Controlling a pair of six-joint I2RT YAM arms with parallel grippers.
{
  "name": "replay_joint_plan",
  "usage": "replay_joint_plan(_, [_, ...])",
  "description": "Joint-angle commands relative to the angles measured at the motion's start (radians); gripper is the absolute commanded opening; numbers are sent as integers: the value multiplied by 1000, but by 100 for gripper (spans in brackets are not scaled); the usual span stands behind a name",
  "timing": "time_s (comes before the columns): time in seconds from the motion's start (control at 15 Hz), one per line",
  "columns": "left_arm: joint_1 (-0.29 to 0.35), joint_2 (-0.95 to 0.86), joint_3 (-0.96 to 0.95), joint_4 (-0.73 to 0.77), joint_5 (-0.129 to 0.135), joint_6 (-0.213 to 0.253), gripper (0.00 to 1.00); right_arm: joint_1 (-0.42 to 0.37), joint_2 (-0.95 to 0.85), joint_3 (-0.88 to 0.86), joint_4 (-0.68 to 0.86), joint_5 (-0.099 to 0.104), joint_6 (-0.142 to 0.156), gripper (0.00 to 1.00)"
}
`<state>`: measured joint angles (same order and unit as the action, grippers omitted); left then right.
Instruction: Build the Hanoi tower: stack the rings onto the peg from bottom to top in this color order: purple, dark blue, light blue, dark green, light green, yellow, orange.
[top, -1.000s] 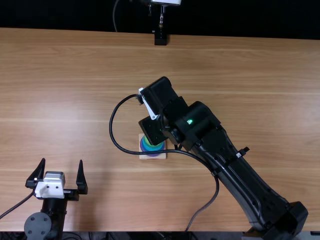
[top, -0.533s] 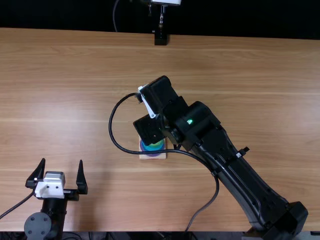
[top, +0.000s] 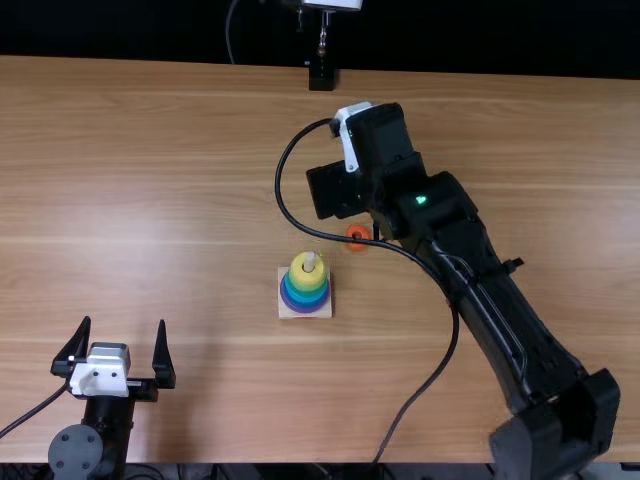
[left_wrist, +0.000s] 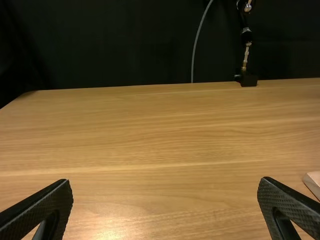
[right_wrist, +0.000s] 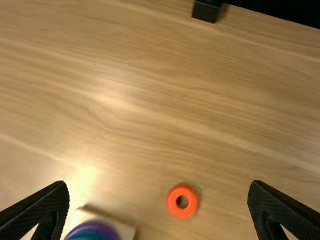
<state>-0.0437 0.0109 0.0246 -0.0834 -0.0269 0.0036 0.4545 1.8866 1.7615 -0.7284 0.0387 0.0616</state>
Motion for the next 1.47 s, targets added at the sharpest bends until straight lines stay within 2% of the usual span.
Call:
replay_joint_plan(0.0, [11,-11,-25,-16,-10,13,100,-22,25,-43,43,-2,8,100])
replay_joint_plan(0.13, [11,-11,-25,-16,-10,13,100,-45,75,-88,100,-2,8,100])
replay_joint_plan(0.4, [11,-11,-25,-16,-10,13,100,-46,166,-154,100,-4,10,100])
replay_joint_plan(0.87, [11,-11,-25,-16,-10,13,100,-48,230,-154,81,2,7,100])
replay_joint_plan(1.4, [11,-11,-25,-16,-10,13,100,-45,309,-79,-55,4,7,100])
